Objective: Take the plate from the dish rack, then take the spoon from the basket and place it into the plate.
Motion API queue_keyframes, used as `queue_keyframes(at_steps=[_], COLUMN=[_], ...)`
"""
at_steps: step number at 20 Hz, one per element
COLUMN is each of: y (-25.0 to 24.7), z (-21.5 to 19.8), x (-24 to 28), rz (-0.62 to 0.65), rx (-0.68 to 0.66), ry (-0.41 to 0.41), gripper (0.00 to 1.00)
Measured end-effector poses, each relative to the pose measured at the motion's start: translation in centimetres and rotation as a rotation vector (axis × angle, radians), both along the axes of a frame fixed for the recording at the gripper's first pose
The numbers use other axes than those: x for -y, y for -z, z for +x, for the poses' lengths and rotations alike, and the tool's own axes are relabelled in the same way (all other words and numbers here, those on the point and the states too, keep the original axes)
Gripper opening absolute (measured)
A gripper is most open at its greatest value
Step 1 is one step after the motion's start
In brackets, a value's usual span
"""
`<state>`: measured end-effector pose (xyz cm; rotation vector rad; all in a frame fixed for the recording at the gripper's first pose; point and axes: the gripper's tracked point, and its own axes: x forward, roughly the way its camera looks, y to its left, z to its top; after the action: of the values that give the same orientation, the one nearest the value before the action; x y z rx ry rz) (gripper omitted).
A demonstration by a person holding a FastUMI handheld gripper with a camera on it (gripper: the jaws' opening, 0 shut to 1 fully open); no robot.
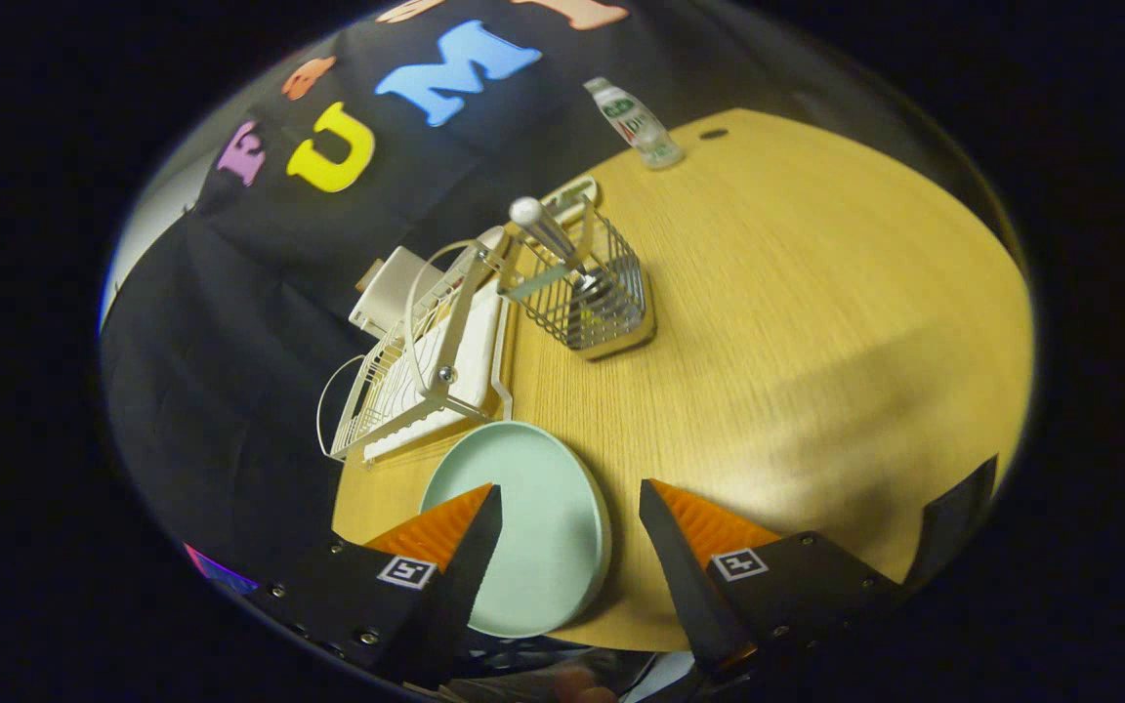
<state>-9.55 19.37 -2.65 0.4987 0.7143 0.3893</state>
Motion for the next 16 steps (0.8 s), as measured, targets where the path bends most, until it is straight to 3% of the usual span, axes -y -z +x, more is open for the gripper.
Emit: queue_keyframes(at_steps=[3, 5, 9, 11, 16], y=[-5.1, -7.3, -9.0, -9.0, -8.2], z=[1.5, 2.5, 4.9, 6.7, 10.4], x=[2.5, 4.0, 4.5, 5.1, 4.7], rz=[-0.160, -0.295, -0.322, -0.335, -0.390], rx=[0.384, 0.573, 0.740, 0.781, 0.845], ry=[0.007, 0.019, 0.065, 0.115, 0.149], gripper=[0.87, 0.87, 0.85, 0.85, 0.86])
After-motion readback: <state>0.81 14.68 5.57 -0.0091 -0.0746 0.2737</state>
